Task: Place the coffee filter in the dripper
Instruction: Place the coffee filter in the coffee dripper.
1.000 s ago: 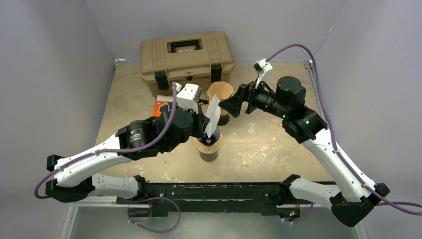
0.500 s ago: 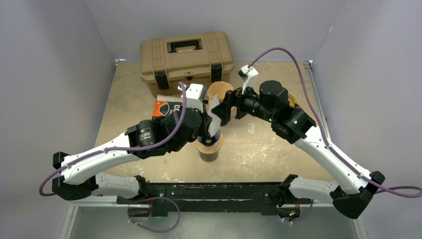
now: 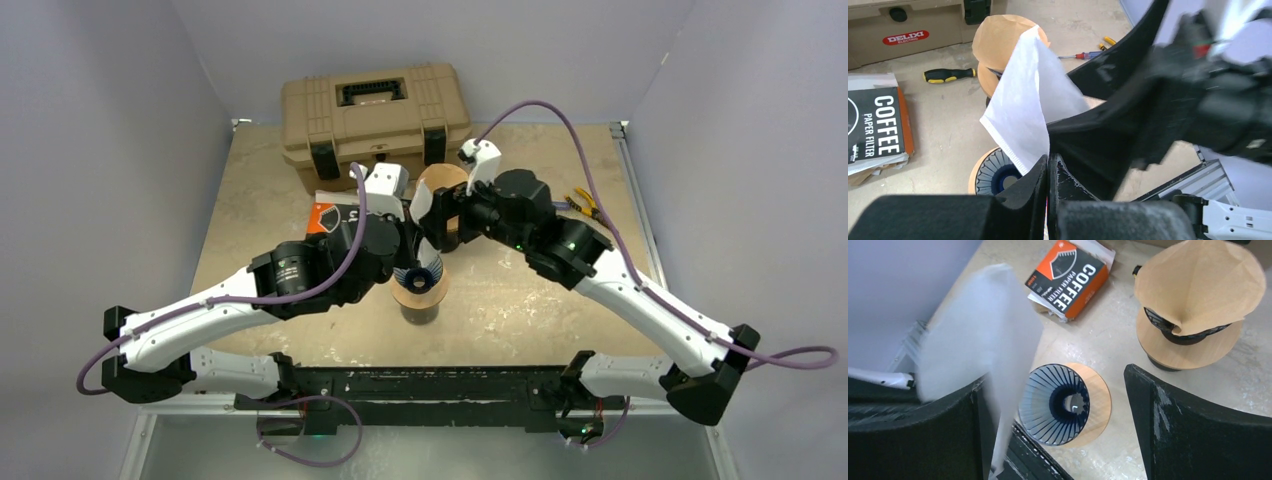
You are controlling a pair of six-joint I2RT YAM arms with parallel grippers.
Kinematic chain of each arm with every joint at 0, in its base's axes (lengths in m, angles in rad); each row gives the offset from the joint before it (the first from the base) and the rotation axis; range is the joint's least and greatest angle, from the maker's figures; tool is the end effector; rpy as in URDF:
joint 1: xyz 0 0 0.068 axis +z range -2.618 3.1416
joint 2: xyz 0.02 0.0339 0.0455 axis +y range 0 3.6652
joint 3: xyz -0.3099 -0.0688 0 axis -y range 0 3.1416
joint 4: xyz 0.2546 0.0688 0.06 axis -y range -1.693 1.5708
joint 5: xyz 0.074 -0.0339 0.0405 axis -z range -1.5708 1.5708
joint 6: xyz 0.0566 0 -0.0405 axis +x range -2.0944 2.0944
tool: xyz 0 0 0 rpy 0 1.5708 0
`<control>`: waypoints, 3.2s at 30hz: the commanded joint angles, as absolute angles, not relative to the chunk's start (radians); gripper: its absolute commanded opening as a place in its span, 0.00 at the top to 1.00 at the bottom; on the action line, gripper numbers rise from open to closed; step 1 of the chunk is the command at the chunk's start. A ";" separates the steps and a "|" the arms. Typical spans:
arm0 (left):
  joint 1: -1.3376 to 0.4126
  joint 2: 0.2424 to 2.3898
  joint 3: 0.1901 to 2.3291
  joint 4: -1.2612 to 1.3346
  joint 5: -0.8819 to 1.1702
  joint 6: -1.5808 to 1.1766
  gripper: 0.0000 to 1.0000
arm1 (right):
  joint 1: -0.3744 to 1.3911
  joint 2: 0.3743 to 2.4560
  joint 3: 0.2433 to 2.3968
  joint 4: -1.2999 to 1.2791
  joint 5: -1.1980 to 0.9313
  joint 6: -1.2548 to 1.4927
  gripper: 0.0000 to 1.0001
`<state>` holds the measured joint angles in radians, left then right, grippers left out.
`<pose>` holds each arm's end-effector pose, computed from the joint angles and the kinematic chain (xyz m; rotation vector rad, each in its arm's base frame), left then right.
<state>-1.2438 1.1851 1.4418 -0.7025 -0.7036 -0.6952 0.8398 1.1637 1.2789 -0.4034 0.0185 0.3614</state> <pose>0.1118 -0.2157 0.4728 0.0915 1.9491 -0.5935 0.1800 0.1992 0.4498 -0.4466 1.8877 0.8036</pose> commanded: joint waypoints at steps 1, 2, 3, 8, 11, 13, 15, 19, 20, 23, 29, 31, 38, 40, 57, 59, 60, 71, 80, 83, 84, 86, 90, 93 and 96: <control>-1.243 1.158 1.439 -0.631 -0.699 -0.684 1.00 | 0.889 1.226 1.311 -0.419 0.184 0.349 0.15; -1.243 1.158 1.436 -0.631 -0.703 -0.685 1.00 | 0.896 1.230 1.315 -0.423 0.202 0.348 0.18; -1.243 1.156 1.432 -0.634 -0.706 -0.688 1.00 | 0.903 1.237 1.320 -0.429 0.228 0.348 0.20; -1.243 1.142 1.417 -0.643 -0.719 -0.696 1.00 | 0.916 1.235 1.326 -0.439 0.287 0.345 0.24; -1.243 1.137 1.417 -0.676 -0.741 -0.708 1.00 | 0.916 1.225 1.328 -0.451 0.307 0.344 0.25; -1.243 1.132 1.417 -0.696 -0.756 -0.714 1.00 | 0.916 1.218 1.326 -0.461 0.327 0.344 0.25; -1.243 1.127 1.414 -0.711 -0.766 -0.718 1.00 | 0.916 1.212 1.321 -0.467 0.345 0.341 0.25; -1.243 1.116 1.412 -0.737 -0.782 -0.730 1.00 | 0.916 1.203 1.308 -0.487 0.368 0.339 0.24; -1.243 1.111 1.411 -0.741 -0.787 -0.734 1.00 | 0.916 1.198 1.303 -0.490 0.371 0.338 0.25; -1.243 1.105 1.405 -0.749 -0.796 -0.739 1.00 | 0.916 1.188 1.295 -0.489 0.375 0.335 0.24; -1.243 1.106 1.411 -0.756 -0.788 -0.746 1.00 | 0.916 1.171 1.299 -0.491 0.350 0.315 0.21; -1.243 1.107 1.411 -0.753 -0.776 -0.746 1.00 | 0.916 1.155 1.299 -0.476 0.318 0.310 0.18; -1.243 1.097 1.407 -0.732 -0.727 -0.764 1.00 | 0.916 1.090 1.305 -0.425 0.242 0.311 0.11; -1.243 1.091 1.399 -0.719 -0.706 -0.769 1.00 | 0.916 1.076 1.307 -0.417 0.225 0.316 0.10; -1.243 1.122 1.416 -0.867 -0.589 -0.838 1.00 | 0.916 1.032 1.308 -0.392 0.053 0.351 0.05; -1.243 1.151 1.438 -0.902 -0.568 -0.832 1.00 | 0.916 1.033 1.305 -0.399 0.047 0.351 0.05; -1.243 1.166 1.448 -0.922 -0.561 -0.831 1.00 | 0.916 1.035 1.303 -0.402 0.049 0.352 0.05; -1.242 1.239 1.467 -0.990 -0.538 -0.805 1.00 | 0.916 1.041 1.285 -0.433 0.072 0.359 0.06; -1.165 1.251 1.444 -0.970 -0.494 -0.778 1.00 | 0.916 1.045 1.281 -0.452 0.088 0.363 0.07; -1.091 1.241 1.421 -0.931 -0.410 -0.739 1.00 | 0.916 1.051 1.284 -0.461 0.101 0.369 0.07; -1.066 1.240 1.416 -0.920 -0.388 -0.726 1.00 | 0.915 1.054 1.286 -0.466 0.106 0.373 0.07; -1.049 1.244 1.418 -0.911 -0.376 -0.707 1.00 | 0.914 1.059 1.287 -0.472 0.113 0.381 0.06; -1.022 1.259 1.444 -0.925 -0.355 -0.676 1.00 | 0.911 1.067 1.291 -0.476 0.101 0.393 0.07; -1.007 1.262 1.456 -0.925 -0.339 -0.660 1.00 | 0.899 1.072 1.292 -0.474 0.063 0.400 0.07; -0.981 1.268 1.457 -0.916 -0.300 -0.643 1.00 | 0.888 1.080 1.286 -0.468 0.024 0.406 0.08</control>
